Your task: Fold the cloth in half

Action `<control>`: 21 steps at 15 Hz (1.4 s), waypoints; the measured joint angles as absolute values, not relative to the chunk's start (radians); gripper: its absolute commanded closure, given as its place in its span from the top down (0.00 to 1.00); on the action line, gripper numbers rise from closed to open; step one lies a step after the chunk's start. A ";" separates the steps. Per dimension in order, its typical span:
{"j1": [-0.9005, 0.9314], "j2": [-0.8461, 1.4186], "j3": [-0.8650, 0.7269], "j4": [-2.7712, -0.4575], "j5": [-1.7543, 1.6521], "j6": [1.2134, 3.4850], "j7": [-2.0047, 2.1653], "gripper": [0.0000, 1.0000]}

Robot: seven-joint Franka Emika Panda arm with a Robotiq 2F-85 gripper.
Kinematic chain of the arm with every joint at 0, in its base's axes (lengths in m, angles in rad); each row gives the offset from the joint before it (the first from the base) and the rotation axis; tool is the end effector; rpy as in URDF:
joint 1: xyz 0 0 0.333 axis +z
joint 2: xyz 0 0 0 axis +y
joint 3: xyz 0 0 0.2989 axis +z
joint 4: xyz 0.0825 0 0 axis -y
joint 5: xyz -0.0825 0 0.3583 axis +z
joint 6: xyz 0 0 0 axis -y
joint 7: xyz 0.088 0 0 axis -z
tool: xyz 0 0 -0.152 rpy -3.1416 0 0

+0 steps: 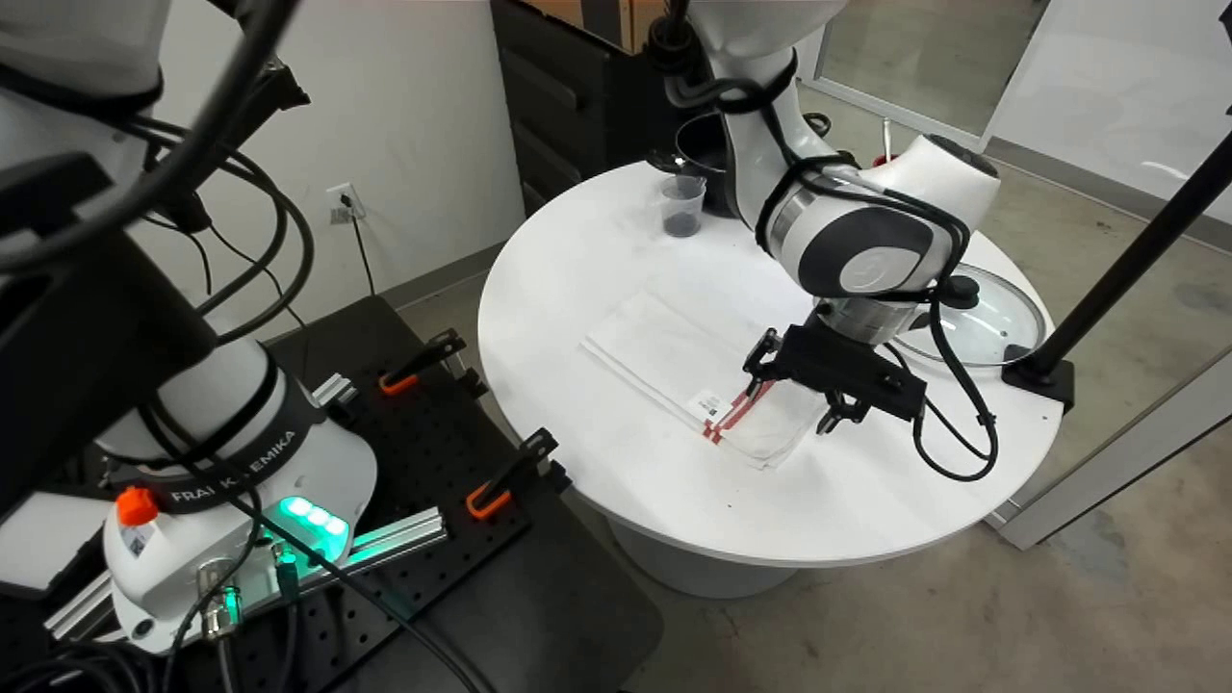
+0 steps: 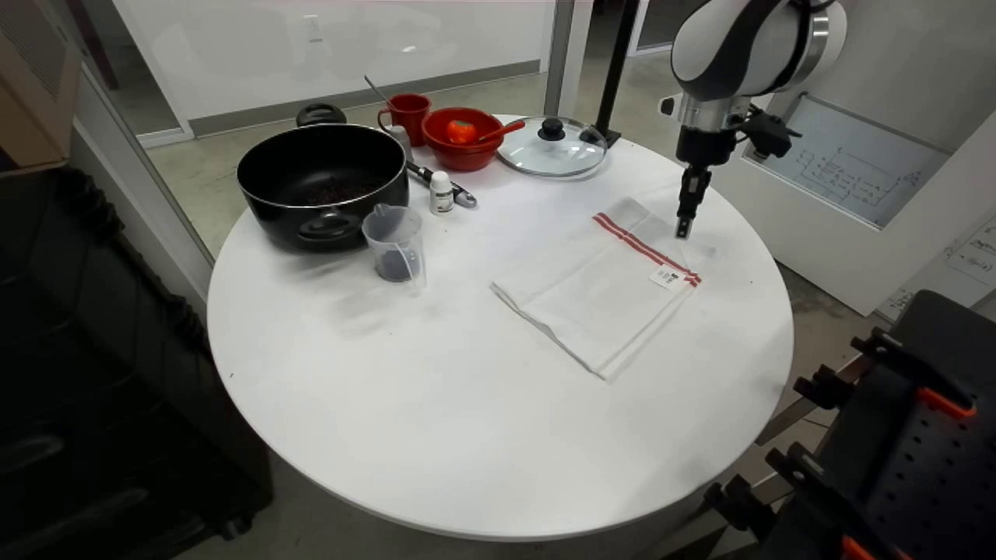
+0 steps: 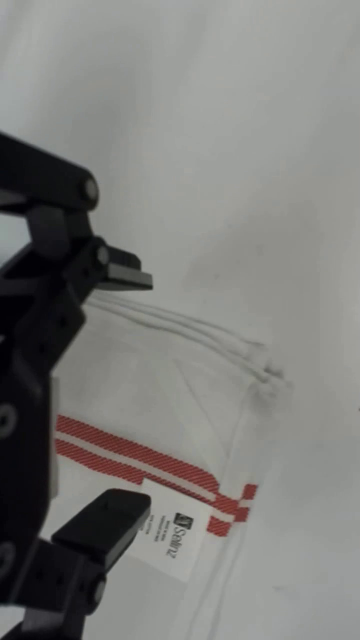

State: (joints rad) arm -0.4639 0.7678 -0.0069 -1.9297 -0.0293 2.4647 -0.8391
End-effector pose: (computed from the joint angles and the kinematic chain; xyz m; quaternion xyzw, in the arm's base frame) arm 0.4860 -0.2487 0.0345 -0.9739 -0.1947 0.0984 0.0626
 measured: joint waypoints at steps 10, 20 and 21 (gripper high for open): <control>-0.552 0.776 0.073 -1.904 0.174 2.419 -0.892 1.00; -0.545 0.806 0.060 -1.892 0.173 2.451 -0.888 1.00; -0.544 0.813 0.059 -1.885 0.173 2.456 -0.883 1.00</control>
State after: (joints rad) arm -0.5441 0.8126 0.0595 -1.8850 0.1732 2.4559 -0.8829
